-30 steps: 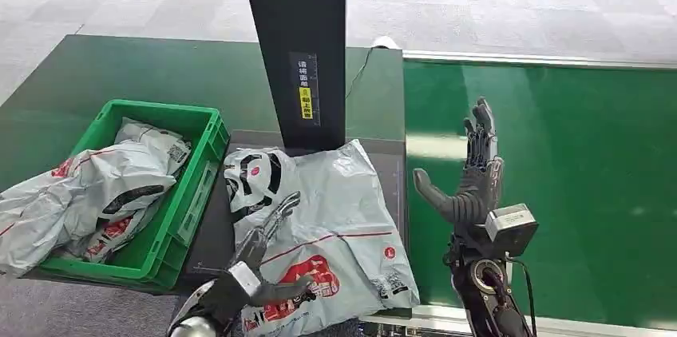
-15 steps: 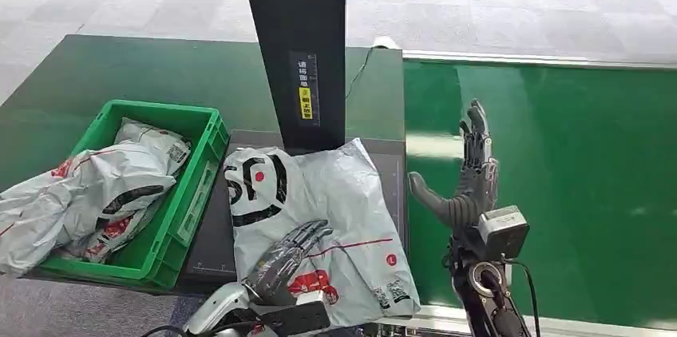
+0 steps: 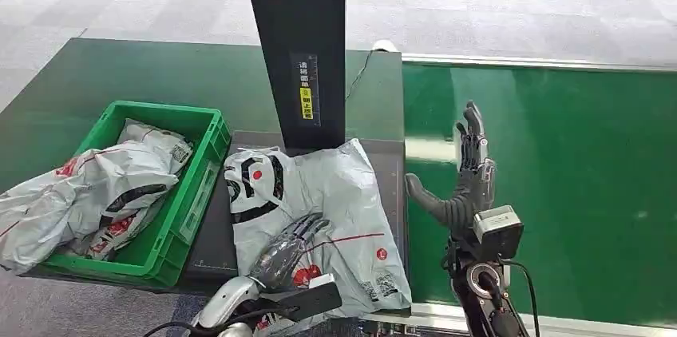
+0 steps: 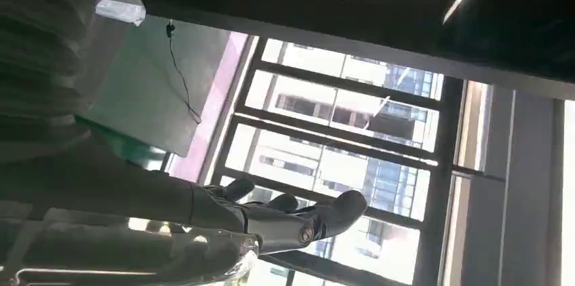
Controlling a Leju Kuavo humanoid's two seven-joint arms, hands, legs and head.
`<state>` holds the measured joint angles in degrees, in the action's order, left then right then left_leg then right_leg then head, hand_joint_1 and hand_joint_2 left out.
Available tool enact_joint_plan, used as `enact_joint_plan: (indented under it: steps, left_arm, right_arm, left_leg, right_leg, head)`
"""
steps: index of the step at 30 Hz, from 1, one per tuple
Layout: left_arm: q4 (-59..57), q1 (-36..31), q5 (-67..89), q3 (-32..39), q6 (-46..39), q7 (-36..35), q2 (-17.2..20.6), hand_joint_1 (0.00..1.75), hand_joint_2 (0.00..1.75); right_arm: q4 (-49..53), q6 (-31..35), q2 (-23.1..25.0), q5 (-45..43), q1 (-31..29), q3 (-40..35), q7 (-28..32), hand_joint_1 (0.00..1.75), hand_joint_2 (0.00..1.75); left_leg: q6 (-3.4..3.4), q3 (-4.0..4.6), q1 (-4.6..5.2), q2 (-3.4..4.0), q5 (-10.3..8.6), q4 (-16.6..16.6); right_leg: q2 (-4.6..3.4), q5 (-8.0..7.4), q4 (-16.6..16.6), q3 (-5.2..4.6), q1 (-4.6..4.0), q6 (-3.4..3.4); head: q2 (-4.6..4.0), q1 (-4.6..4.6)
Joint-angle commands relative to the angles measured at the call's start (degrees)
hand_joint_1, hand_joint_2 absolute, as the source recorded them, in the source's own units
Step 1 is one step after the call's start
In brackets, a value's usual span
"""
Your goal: Moved the parcel from conveyor to table for the left to box.
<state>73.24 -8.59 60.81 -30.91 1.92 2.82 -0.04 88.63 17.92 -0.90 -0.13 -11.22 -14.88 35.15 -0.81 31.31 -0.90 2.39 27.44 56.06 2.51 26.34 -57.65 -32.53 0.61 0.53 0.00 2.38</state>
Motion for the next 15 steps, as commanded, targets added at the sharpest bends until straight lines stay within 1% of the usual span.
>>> enact_joint_plan:
  steps: [1,3,6,9,10,11,13,14,15]
  left_arm:
    - [-2.95,1.09,-0.87,1.96,0.62,1.04,0.30,1.48,1.75]
    - [-1.55,1.66,-1.36,2.49,0.19,1.52,0.16,1.61,1.75]
    - [-0.13,1.98,-1.73,3.22,-0.63,1.96,0.03,1.69,1.75]
    - [0.19,1.95,-1.95,3.45,-0.71,2.23,-0.07,1.69,1.75]
    - [0.11,1.90,-1.95,3.47,-0.69,2.24,-0.14,1.66,1.75]
    - [0.01,1.76,-2.05,3.48,-0.71,2.47,-0.24,1.71,1.75]
    - [-0.07,1.58,-2.11,3.51,-0.83,2.66,-0.33,1.68,1.75]
    - [-0.04,1.50,-2.13,3.52,-0.86,2.71,-0.38,1.71,1.75]
    - [-0.08,1.43,-2.14,3.52,-0.88,2.76,-0.39,1.71,1.75]
  right_arm:
    - [-0.92,-0.12,0.79,0.26,-1.14,0.47,-0.48,0.00,1.75]
    - [-0.80,-0.20,0.92,0.44,-1.00,0.47,-0.58,0.00,1.75]
    - [-0.68,-0.42,0.89,0.72,-0.82,0.58,-0.76,0.00,1.75]
    - [-0.93,-0.63,0.93,0.80,-0.94,0.64,-0.82,0.00,1.75]
    - [-1.01,-0.68,0.97,0.82,-1.01,0.64,-0.81,0.00,1.75]
    - [-1.09,-0.71,1.00,0.85,-1.13,0.67,-0.81,0.00,1.75]
    - [-1.19,-0.75,0.94,0.86,-1.32,0.71,-0.84,0.00,1.75]
    - [-1.24,-0.83,0.91,0.85,-1.46,0.71,-0.88,0.00,1.75]
    - [-1.32,-0.85,0.91,0.84,-1.55,0.74,-0.92,0.00,1.75]
  left_leg:
    - [0.04,0.04,0.01,-0.02,-0.04,-0.04]
    - [0.05,0.04,0.02,-0.01,-0.06,-0.05]
    - [0.05,0.05,0.01,-0.03,-0.06,-0.04]
    - [0.05,0.05,0.01,-0.04,-0.05,-0.04]
    - [0.05,0.02,0.01,-0.03,-0.04,-0.03]
    - [0.07,0.09,0.01,-0.07,-0.07,-0.05]
    - [0.05,-0.05,0.01,-0.02,-0.03,-0.03]
    - [0.07,0.04,0.02,-0.05,-0.08,-0.07]
    - [0.06,-0.01,0.00,-0.03,-0.04,-0.03]
  right_leg:
    - [-0.23,-0.10,0.03,-0.08,0.02,-0.02]
    - [-0.25,-0.11,0.03,-0.08,0.03,-0.02]
    - [-0.25,-0.10,0.02,-0.09,0.03,-0.03]
    - [-0.24,-0.10,0.03,-0.09,0.02,-0.02]
    - [-0.19,-0.08,0.02,-0.06,0.02,-0.02]
    - [-0.26,-0.11,0.04,-0.12,0.02,-0.03]
    - [-0.18,-0.07,0.02,-0.04,0.03,-0.01]
    - [-0.30,-0.13,0.07,-0.14,0.03,-0.02]
    - [-0.22,-0.08,0.03,-0.08,0.02,-0.02]
  head:
    - [0.00,0.00]
    - [0.00,0.02]
    - [0.00,0.00]
    - [0.00,0.00]
    - [0.00,0.02]
    - [0.00,0.00]
    - [0.00,0.00]
    - [0.00,0.02]
    - [0.00,0.00]
